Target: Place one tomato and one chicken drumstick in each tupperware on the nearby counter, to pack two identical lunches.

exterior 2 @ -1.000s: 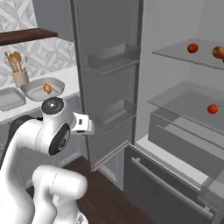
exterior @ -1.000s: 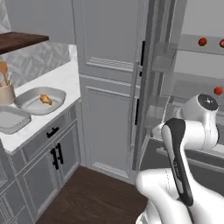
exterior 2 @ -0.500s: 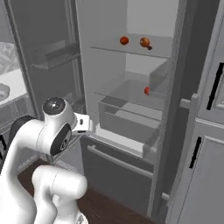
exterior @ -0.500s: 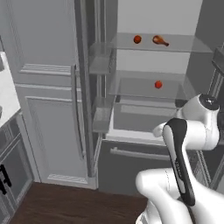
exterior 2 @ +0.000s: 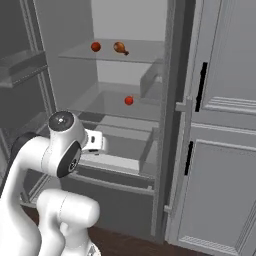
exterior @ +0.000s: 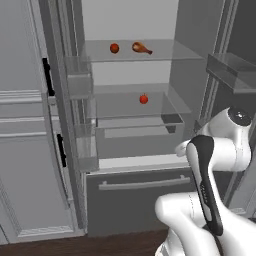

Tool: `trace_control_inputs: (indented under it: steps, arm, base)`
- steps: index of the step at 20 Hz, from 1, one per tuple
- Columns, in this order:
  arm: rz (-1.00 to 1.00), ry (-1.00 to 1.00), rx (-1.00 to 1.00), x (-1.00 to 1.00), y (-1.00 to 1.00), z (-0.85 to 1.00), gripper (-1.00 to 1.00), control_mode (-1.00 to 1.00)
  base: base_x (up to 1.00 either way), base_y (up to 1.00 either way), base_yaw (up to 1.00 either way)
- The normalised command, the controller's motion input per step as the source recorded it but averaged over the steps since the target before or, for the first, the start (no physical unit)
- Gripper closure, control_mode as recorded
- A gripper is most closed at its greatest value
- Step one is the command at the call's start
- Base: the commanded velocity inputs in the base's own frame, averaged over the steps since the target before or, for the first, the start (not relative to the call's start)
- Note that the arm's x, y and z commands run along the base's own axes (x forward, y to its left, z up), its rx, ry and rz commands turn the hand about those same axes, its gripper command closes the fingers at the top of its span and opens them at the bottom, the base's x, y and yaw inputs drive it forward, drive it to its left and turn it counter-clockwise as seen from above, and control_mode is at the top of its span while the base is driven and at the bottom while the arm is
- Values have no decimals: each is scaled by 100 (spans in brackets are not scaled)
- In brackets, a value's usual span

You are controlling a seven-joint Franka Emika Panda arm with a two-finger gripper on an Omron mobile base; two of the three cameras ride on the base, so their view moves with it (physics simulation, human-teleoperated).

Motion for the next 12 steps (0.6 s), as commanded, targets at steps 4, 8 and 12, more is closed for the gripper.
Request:
trace_control_inputs:
  steps: [4, 8, 12]
  arm:
    - [0, 0, 0, 0, 0, 0, -100, 100]
    - [0, 0, 0, 0, 0, 0, -100, 100]
    - [0, 0, 0, 0, 0, 0, -100, 100]
  base:
    - [78, 29, -26]
    - [57, 59, -15]
    - [54, 42, -11]
